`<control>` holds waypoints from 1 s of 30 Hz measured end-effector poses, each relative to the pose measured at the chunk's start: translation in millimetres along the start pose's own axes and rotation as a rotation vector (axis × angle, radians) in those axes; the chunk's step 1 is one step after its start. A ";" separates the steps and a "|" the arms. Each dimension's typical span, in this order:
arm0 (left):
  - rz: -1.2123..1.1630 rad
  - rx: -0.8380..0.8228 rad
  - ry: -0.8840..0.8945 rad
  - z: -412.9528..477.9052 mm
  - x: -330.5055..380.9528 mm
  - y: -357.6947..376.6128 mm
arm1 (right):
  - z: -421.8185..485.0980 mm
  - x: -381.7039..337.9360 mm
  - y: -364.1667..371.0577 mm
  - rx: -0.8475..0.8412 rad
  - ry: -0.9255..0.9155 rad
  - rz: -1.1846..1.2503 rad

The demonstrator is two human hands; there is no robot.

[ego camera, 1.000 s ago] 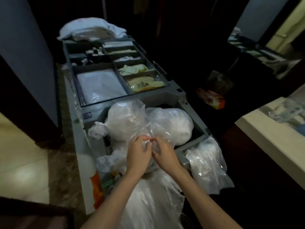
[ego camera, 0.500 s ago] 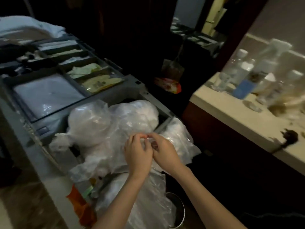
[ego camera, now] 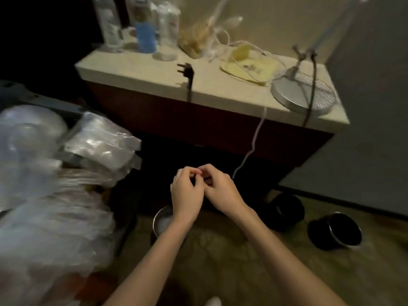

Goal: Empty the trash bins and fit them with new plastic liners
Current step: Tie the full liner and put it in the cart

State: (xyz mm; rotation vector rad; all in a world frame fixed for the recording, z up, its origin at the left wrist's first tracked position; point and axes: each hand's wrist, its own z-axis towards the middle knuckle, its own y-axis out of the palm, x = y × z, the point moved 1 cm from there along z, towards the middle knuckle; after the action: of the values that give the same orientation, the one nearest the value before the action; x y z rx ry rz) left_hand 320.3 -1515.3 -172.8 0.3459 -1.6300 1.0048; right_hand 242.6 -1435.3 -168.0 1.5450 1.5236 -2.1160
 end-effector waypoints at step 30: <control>0.062 -0.174 0.011 -60.1 -26.8 68.3 | -78.7 89.0 4.0 0.058 0.120 0.048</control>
State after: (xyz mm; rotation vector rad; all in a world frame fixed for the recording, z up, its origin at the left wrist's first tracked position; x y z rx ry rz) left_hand 321.6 -1436.8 -225.9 0.1738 -1.7133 0.9013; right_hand 254.1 -1339.1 -237.0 1.7392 1.4572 -2.0938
